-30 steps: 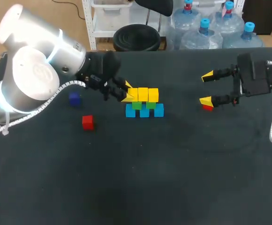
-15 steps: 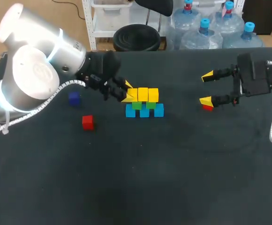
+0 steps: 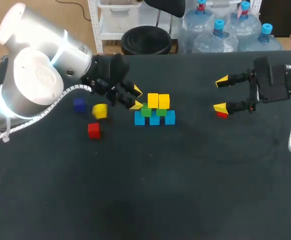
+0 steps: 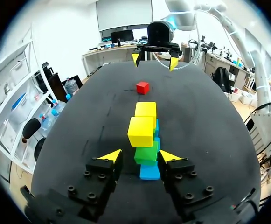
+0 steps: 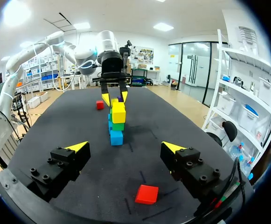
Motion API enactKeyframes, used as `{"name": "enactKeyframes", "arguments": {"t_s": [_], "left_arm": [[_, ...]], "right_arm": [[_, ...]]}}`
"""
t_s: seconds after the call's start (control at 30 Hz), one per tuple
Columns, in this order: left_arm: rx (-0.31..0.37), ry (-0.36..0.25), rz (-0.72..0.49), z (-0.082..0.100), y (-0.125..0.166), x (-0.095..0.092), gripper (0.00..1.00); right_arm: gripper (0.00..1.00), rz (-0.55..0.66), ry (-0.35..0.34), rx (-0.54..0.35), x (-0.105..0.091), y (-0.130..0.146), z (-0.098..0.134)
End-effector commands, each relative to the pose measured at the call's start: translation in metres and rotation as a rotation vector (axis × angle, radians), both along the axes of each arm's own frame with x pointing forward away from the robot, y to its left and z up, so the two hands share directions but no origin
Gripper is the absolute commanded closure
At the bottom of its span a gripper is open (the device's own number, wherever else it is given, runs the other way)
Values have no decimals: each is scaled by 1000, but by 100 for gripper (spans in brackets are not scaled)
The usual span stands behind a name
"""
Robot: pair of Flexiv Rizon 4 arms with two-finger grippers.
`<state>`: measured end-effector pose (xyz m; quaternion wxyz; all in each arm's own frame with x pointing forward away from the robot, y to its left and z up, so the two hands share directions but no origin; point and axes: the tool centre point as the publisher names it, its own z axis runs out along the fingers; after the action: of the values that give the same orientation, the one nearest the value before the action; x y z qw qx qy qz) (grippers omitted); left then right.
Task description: Place the blue cubes, place green cubes on the blue cubes, place the yellow cubes on the green cubes, then place the red cubes on the yellow cubes, and place purple cube on the red cubes.
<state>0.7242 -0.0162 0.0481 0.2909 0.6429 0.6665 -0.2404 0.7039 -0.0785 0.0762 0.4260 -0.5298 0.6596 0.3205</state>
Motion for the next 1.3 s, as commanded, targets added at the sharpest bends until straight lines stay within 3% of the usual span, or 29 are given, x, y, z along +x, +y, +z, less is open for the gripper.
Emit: {"name": "enactKeyframes", "arguments": {"t_s": [0.03, 0.4, 0.67, 0.8, 0.9, 0.97, 1.0, 1.3], "left_arm": [[10, -1, 3, 1, 0, 3, 52], [43, -50, 39, 13, 31, 7, 54], [78, -91, 72, 16, 83, -2, 50], [89, -90, 46, 8, 104, -7, 42], [111, -93, 24, 4, 120, -9, 30], [107, -87, 28, 3, 131, -8, 6], [117, -86, 34, 2, 137, -7, 1], [145, -116, 12, 3, 172, 4, 0]], "right_arm": [[0, 0, -2, 1, 0, 1, -1], [0, 0, -2, 1, 0, 1, -1], [0, 0, -2, 1, 0, 1, -1], [0, 0, -2, 1, 0, 1, -1], [0, 0, -2, 1, 0, 1, -1], [0, 0, -2, 1, 0, 1, -1], [0, 0, -2, 1, 0, 1, -1], [0, 0, -2, 1, 0, 1, -1]]}}
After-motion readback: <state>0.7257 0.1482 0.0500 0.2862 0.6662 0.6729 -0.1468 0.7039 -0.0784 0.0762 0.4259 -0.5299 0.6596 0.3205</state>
